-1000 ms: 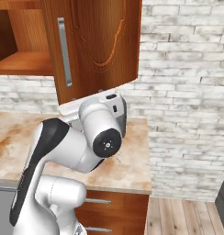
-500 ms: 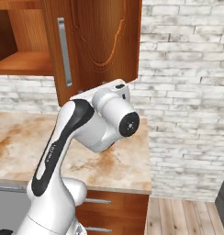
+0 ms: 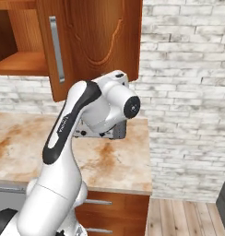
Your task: Close all open cabinet doors.
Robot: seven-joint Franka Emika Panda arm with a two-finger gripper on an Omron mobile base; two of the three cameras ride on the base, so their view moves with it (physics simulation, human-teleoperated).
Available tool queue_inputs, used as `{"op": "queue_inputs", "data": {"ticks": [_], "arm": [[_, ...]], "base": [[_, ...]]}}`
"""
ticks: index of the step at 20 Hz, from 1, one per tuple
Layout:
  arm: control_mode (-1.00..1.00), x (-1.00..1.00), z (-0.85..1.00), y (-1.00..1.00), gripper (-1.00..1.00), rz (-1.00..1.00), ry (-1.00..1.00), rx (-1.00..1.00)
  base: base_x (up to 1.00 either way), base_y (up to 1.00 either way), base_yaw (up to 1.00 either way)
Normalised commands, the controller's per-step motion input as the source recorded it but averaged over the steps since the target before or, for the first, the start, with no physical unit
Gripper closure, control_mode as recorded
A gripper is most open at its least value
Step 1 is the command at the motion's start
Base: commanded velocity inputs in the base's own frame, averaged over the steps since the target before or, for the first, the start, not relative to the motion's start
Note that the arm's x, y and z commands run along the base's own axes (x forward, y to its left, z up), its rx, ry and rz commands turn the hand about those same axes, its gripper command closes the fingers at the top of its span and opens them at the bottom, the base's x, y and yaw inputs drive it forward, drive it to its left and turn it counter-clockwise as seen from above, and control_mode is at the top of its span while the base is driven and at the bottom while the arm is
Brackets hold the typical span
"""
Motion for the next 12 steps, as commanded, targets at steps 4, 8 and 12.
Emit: {"op": "queue_inputs", "data": {"ticks": [4, 8, 12], "arm": [[-1.0, 0.73, 0.0, 0.35, -1.0, 0.0, 0.01, 0.0], [-1.0, 0.75, -0.01, 0.38, -1.0, 0.0, 0.03, 0.0], [-1.0, 0.76, -0.01, 0.39, -1.0, 0.0, 0.04, 0.0]], "base": [[0.0, 0.0, 0.0], [0.0, 0.0, 0.0], [0.0, 0.0, 0.0]]}}
